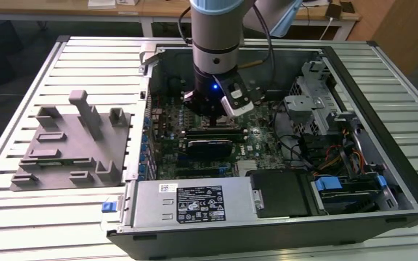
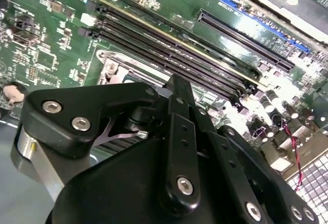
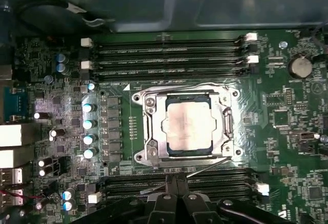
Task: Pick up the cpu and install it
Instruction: 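Install the second cpu locking lever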
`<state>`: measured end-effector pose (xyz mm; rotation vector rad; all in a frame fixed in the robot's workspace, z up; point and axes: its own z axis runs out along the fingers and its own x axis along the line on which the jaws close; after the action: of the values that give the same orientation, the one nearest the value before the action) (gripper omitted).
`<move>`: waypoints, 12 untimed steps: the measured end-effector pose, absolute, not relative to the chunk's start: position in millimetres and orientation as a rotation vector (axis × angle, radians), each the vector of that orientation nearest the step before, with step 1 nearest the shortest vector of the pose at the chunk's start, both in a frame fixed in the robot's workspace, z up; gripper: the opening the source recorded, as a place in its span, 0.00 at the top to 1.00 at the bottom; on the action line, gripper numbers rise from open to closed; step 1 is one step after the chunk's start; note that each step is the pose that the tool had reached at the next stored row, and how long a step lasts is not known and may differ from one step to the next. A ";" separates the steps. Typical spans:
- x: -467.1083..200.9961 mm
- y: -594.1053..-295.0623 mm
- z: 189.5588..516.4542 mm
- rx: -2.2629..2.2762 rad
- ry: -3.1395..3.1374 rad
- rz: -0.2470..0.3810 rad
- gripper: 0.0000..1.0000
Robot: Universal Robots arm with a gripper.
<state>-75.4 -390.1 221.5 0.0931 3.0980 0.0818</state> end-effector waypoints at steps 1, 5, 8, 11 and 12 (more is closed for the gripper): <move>-76.8 -390.3 220.5 0.091 3.098 0.084 0.89; -83.4 -390.8 216.5 0.085 3.098 0.100 0.89; -84.3 -391.1 215.8 0.082 3.098 0.107 0.89; -84.8 -392.6 215.7 0.081 3.098 0.114 0.89; -84.9 -393.9 215.6 0.082 3.098 0.124 0.89</move>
<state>-84.9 -393.9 215.6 0.0817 3.0979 0.1240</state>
